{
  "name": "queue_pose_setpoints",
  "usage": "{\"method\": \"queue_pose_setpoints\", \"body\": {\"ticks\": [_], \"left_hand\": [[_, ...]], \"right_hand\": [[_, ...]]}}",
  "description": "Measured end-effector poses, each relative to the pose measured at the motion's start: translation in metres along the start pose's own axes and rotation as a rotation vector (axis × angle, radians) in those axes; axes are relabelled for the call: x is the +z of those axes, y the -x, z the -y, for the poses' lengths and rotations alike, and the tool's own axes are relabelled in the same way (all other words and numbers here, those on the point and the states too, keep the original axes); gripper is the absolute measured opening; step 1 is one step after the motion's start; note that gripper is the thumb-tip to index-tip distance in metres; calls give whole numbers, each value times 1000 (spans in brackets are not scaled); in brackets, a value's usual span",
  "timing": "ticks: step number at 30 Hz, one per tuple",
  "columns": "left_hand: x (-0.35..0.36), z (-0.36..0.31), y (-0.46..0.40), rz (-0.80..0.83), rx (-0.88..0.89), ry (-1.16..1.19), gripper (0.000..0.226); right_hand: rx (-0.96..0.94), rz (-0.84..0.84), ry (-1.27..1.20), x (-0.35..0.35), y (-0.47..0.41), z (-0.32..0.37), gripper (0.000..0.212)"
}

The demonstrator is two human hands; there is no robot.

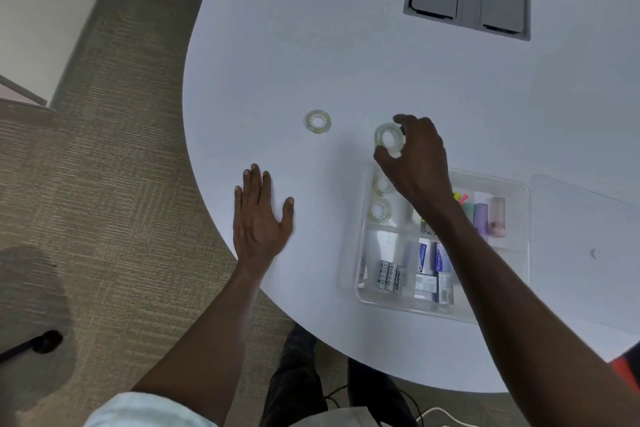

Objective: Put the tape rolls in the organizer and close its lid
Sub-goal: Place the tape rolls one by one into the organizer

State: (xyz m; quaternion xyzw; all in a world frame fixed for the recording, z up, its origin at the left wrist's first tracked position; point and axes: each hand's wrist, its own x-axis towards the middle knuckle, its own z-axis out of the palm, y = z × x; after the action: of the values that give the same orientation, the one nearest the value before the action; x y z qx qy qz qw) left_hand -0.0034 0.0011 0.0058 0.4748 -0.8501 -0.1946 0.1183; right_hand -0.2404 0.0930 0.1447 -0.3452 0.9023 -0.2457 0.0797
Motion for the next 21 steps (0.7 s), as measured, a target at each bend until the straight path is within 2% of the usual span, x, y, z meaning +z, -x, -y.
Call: {"method": "queue_pose_setpoints", "body": {"ticks": [7,16,21], "left_hand": [[0,-1,0,3,1,3,69],[2,1,0,5,1,-2,70],[2,1,0,4,1,-1,70]], "right_hand": [[117,64,136,0,34,-30,45],[19,241,200,24,45,-35,36],[14,230,185,30,45,-32,29]]}}
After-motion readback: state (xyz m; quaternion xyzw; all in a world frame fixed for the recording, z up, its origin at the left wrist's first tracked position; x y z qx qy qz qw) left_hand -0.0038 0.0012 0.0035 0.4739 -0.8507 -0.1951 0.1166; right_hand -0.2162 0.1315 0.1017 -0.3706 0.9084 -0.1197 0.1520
